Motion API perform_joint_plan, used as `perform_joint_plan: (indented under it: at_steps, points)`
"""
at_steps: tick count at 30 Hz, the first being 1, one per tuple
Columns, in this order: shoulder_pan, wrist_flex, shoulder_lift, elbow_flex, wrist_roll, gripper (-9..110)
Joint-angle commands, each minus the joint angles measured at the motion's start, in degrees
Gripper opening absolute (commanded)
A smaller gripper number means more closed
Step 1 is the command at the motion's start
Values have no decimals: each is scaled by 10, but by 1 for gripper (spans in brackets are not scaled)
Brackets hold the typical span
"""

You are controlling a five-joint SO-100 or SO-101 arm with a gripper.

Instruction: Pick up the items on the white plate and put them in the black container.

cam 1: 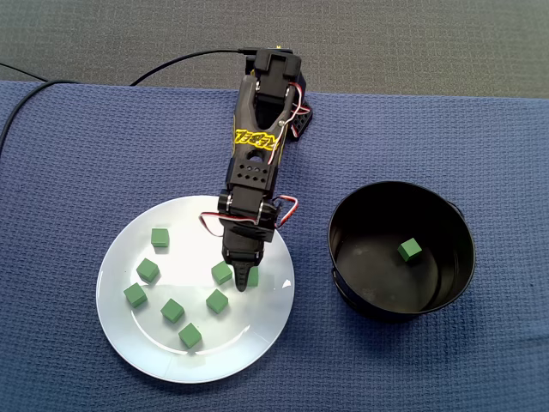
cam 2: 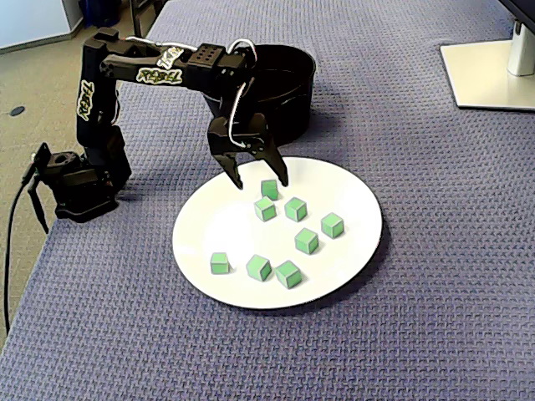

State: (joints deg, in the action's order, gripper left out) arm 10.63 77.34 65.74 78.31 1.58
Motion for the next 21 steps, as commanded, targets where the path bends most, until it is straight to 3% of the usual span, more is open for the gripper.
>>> perform_joint_plan:
  at_steps: [1,21]
  points:
    - [-3,-11,-4,-42,-18,27]
    - [-26,-16,-34,-57,-20,5]
